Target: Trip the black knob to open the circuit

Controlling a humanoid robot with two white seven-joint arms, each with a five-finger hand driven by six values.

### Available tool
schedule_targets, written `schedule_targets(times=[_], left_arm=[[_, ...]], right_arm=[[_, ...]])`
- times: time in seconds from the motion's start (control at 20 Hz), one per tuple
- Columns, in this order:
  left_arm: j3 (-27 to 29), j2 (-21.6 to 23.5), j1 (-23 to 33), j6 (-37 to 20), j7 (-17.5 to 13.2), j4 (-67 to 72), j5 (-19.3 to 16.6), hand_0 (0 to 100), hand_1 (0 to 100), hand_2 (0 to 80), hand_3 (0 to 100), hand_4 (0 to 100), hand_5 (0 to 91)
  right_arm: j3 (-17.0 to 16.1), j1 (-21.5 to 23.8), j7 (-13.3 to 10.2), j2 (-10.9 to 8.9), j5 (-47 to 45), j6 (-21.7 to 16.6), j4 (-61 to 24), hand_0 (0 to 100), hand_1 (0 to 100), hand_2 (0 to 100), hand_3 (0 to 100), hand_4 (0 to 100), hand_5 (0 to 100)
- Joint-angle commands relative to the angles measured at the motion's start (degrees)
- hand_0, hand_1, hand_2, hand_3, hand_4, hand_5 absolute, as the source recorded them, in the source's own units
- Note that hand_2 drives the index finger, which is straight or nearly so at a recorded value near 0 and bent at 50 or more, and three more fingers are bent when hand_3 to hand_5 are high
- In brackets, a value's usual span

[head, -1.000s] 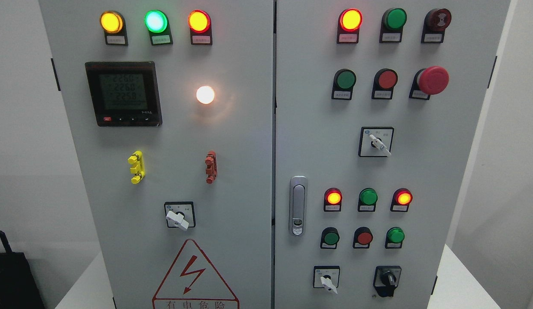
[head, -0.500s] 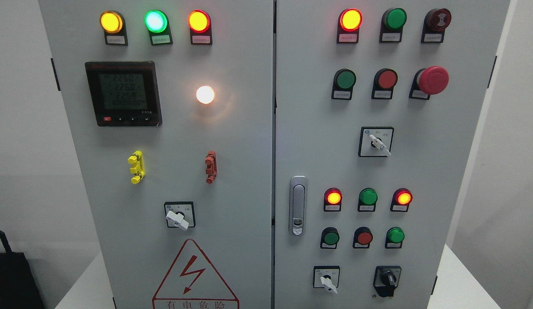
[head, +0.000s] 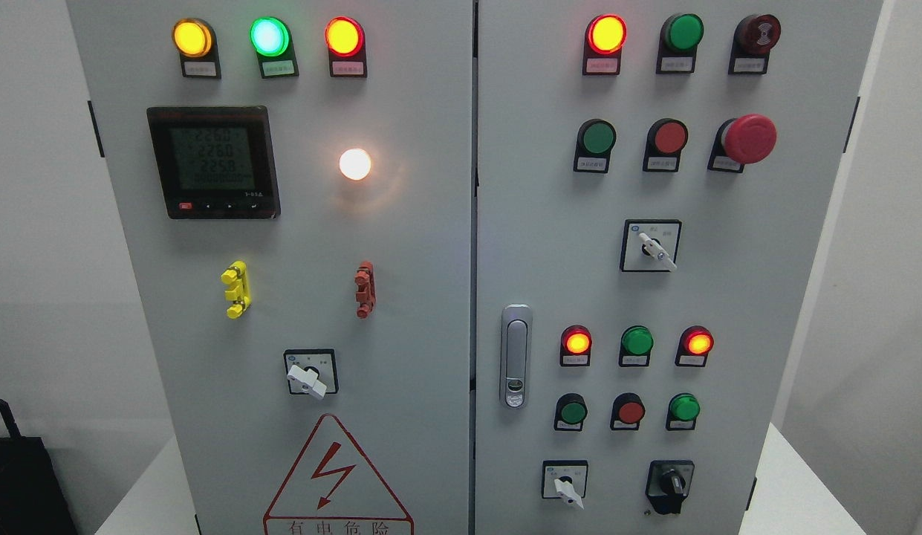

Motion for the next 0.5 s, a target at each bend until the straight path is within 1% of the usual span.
schedule_targets(times=[0.0,0.45], left_arm=[[0.1,-0.1,-0.2,-0.1,0.0,0.0,0.1,12,39,0.0,0,0,0.0],[0.1,-0.1,-0.1,-0.1,0.0,0.0,0.1,12,39,0.0,0,0,0.0]], right_arm=[[-0.6,-1.5,-0.1,-0.28,-0.2,0.0,-1.7,98,79,0,89,81,78],[-0.4,-4.1,-0.1,-0.63,-0.2,2.2,-3.5,99,79,0,90,81,78]])
